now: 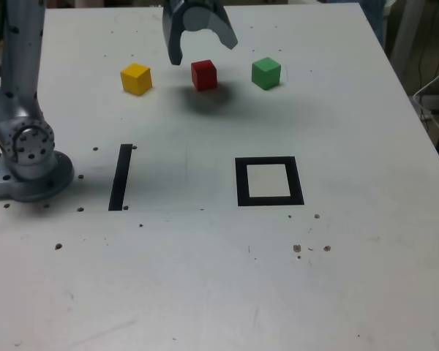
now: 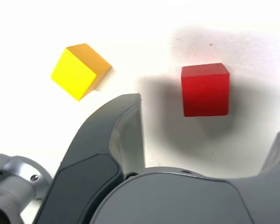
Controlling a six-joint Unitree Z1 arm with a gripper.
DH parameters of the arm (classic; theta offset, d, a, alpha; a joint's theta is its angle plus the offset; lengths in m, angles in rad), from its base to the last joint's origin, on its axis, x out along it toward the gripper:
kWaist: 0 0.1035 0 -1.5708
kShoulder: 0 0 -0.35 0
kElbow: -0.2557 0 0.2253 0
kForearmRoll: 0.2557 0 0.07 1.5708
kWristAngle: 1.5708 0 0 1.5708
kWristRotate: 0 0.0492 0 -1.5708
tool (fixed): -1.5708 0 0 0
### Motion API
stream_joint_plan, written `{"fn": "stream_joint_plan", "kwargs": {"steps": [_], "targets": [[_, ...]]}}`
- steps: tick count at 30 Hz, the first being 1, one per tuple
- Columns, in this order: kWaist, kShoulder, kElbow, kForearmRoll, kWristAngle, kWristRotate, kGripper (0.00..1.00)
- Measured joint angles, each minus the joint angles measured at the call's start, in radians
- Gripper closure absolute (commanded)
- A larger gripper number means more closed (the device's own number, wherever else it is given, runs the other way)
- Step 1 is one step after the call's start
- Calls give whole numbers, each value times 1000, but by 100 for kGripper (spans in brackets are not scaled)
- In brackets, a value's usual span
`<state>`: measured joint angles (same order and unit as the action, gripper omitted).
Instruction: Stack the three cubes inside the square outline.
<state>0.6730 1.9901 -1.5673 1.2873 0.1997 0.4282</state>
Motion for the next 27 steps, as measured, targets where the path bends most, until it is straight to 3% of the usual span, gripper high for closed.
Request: {"fn": "stream_joint_plan", "kwargs": {"steps": [9,20,27], "targets": [[25,69,-28,16,-73,0,3],[54,99,-29,-20,-57,-4,4],[58,129,-17,-60,-40,-17,9]]}}
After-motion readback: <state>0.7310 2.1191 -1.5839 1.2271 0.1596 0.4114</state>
